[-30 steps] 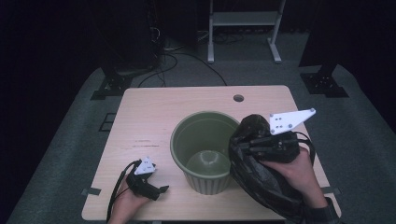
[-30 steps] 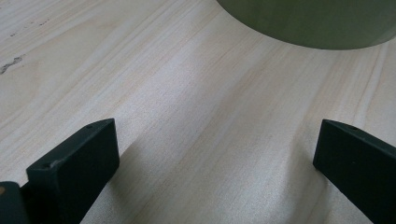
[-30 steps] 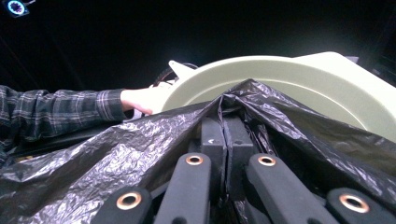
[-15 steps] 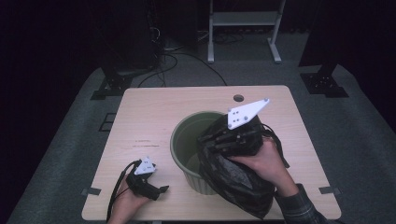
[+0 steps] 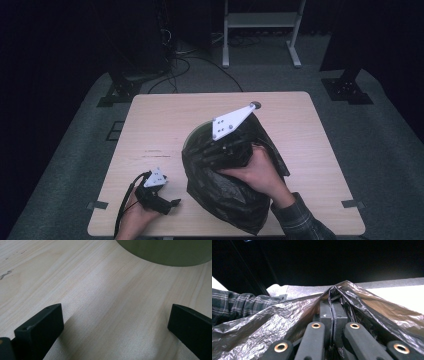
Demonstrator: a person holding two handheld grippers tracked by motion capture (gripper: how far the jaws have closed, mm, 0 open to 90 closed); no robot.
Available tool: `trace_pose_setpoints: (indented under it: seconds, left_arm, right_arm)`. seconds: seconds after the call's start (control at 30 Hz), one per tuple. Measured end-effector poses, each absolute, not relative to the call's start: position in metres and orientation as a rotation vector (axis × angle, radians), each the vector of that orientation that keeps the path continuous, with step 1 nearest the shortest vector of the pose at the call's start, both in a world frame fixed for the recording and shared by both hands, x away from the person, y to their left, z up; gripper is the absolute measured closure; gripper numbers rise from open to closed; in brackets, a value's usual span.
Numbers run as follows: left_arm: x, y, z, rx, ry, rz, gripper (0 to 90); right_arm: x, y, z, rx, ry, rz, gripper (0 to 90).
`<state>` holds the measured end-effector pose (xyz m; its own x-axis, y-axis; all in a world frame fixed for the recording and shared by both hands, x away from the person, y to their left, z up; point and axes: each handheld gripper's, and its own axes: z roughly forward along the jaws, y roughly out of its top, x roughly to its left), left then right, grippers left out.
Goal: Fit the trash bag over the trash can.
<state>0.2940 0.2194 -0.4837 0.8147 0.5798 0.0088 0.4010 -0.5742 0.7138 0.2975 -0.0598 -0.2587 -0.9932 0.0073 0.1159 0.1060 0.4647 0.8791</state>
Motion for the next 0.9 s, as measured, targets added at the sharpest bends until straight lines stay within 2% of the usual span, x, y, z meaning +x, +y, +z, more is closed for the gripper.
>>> trace_pose_setpoints:
  seconds: [0.43, 0.9]
  left_arm:
    - [0.294, 0.219, -0.484, 2.258, 0.715, 0.313, 0.0]
    - [0.294, 0.219, -0.484, 2.258, 0.715, 0.311, 0.0]
  right_arm:
    - [0.293, -0.019, -0.258, -0.017, -2.542, -1.575, 88.6]
    - [0.316, -0.049, -0.270, -0.210, -2.529, -1.598, 88.6]
